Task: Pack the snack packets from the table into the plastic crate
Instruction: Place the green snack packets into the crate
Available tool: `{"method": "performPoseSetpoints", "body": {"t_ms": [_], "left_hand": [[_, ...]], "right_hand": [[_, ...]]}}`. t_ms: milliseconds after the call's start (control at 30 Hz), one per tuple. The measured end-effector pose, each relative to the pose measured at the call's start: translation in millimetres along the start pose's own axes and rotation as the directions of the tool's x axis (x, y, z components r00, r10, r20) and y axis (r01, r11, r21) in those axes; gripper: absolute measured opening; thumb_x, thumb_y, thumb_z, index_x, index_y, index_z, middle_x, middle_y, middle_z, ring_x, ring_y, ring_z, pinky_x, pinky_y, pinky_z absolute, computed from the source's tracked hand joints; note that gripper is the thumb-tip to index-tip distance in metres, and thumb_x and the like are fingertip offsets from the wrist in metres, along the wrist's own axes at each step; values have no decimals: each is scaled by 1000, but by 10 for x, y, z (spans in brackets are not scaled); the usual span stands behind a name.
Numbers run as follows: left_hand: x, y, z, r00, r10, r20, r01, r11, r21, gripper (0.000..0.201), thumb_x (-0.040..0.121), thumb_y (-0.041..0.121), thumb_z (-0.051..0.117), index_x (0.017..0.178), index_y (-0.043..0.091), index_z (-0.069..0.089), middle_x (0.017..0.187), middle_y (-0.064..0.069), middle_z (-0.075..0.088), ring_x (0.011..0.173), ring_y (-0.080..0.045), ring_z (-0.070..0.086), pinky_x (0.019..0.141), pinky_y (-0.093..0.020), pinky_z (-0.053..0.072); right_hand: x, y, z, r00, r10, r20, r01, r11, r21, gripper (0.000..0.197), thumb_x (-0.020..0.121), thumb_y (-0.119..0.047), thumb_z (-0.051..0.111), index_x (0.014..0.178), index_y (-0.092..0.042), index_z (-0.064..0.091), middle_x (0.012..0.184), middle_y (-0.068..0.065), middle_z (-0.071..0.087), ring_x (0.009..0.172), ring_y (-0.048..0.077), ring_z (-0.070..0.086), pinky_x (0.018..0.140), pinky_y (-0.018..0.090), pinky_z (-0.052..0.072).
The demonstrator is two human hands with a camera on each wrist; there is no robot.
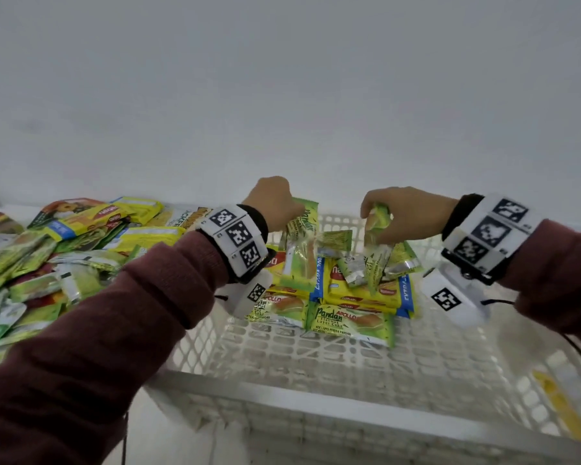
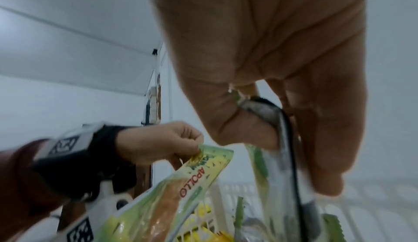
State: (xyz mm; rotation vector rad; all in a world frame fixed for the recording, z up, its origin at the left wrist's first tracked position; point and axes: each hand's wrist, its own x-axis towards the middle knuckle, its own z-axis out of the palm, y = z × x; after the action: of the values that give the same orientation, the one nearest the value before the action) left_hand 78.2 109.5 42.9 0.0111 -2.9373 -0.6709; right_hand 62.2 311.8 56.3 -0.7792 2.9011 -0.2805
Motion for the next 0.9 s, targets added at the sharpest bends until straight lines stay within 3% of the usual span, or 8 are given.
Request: {"method": "performPoseSetpoints", "body": {"t_ms": [167,267,400,533,600,767,867,900], "left_hand": [[-157,-34,122,988,-76,133,106,966,-236,19,86,8,56,75,13,42,64,-7,50,53,-24,55,55,-29,48],[-255,-98,246,955,-94,280,167,953,-251,26,87,1,55,104,16,43,72,-4,55,34,-7,55,41,-20,47],[-344,-107,451,875,-161,456,195,981,-26,22,89,2,52,71,14,49,67,1,52,28,1,50,42,-14,46],[-386,-146,559,794,-247,555,200,969,145,26,88,7,56,65,10,46,65,-4,51,42,-10,54,47,-21,46],[-402,-126,550,780,-278,561,136,950,281,31,88,10,56,60,7,45,58,-6,48,47,-15,49,48,-22,41],[-478,-93,553,774,-300,558,-170,750,639,38,91,21,54,57,12,41,58,2,37,50,-10,34,47,-20,33],[-515,-75,567,747,-306,591,-247,698,673,21,89,23,60,96,4,61,75,-3,49,73,-16,46,65,-25,40],[-511,-77,581,748,-261,610,-276,713,644,34,88,23,62,114,2,58,91,-6,56,85,-17,48,73,-27,42]], "right_hand": [[-184,126,74,997,-41,65,22,964,266,40,69,-5,76,99,-16,52,80,1,54,58,14,46,55,25,38],[-218,208,328,988,-47,147,-15,919,393,47,60,-9,82,93,-23,53,95,18,60,72,22,50,66,35,42],[-235,313,645,966,-47,255,-78,885,458,47,64,-6,82,94,-25,51,110,18,59,89,34,57,80,48,48],[-261,378,809,900,-58,432,-105,933,345,37,75,-12,75,97,-22,46,82,-6,55,64,13,47,58,26,40],[-272,373,825,879,-50,474,-86,961,261,31,77,-16,73,91,-24,47,78,-6,54,55,12,44,52,23,37],[-288,376,884,876,-64,477,35,997,71,25,74,-19,75,78,-26,51,87,-8,59,76,17,56,66,27,46],[-317,339,945,864,-77,497,153,982,-114,17,73,-21,73,74,-22,56,96,0,63,90,19,58,81,34,50],[-330,312,960,873,-106,476,218,958,-187,13,74,-22,72,80,-20,60,97,-1,60,91,18,56,80,32,49]]}}
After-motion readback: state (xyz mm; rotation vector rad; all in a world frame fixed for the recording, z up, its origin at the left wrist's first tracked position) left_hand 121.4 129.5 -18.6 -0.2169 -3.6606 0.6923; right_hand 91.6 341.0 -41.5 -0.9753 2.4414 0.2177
